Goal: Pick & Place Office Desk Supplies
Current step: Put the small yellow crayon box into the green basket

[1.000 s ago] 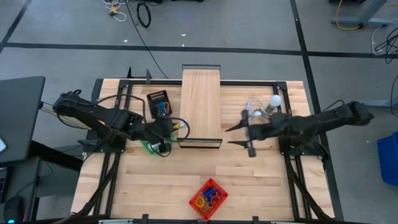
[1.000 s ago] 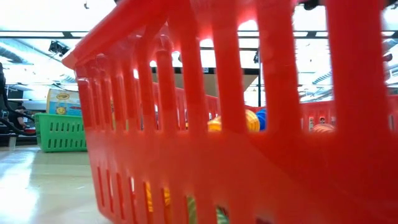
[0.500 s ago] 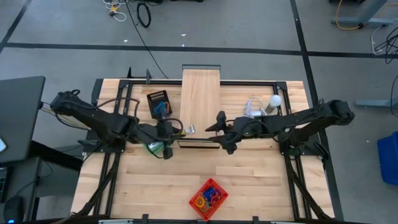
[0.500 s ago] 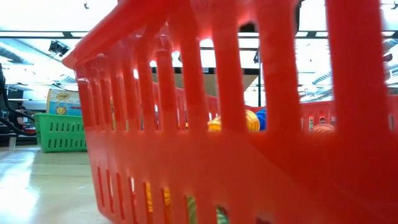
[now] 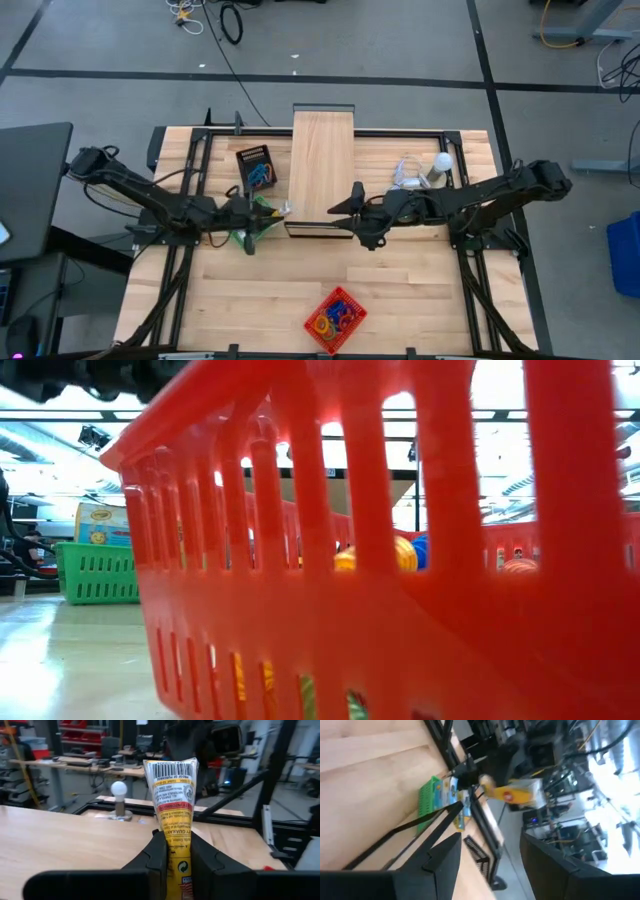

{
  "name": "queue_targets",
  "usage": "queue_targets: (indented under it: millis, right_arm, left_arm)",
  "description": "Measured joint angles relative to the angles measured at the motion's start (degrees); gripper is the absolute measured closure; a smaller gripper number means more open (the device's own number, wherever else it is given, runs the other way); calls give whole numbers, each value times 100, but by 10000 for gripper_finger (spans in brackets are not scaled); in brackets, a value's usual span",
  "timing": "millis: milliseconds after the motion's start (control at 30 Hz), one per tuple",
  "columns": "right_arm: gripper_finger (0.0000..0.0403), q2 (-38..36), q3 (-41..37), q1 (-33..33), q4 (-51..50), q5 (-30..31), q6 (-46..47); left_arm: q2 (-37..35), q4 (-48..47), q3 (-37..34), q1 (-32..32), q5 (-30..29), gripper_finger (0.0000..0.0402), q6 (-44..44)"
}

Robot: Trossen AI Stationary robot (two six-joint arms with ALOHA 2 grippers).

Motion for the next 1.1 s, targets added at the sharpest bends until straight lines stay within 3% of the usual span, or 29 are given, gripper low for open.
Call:
queue_targets:
  millis: [233,400,700,1100]
  right_arm:
    - [192,622,540,-80,-75,-44,-708]
    - [192,1203,1367,-90,-870,-186,-812]
    - [192,1755,2655,-90,-2033,-372,-952]
    - [197,2224,2989,-75,-2275,-433,-1306]
  left_arm:
    - [-23,503,-461,326,851,350,135]
    - [243,597,-466,491,1584,350,207]
    - [594,684,-465,509,1691,350,346]
    - [601,662,-465,525,1897,350,360]
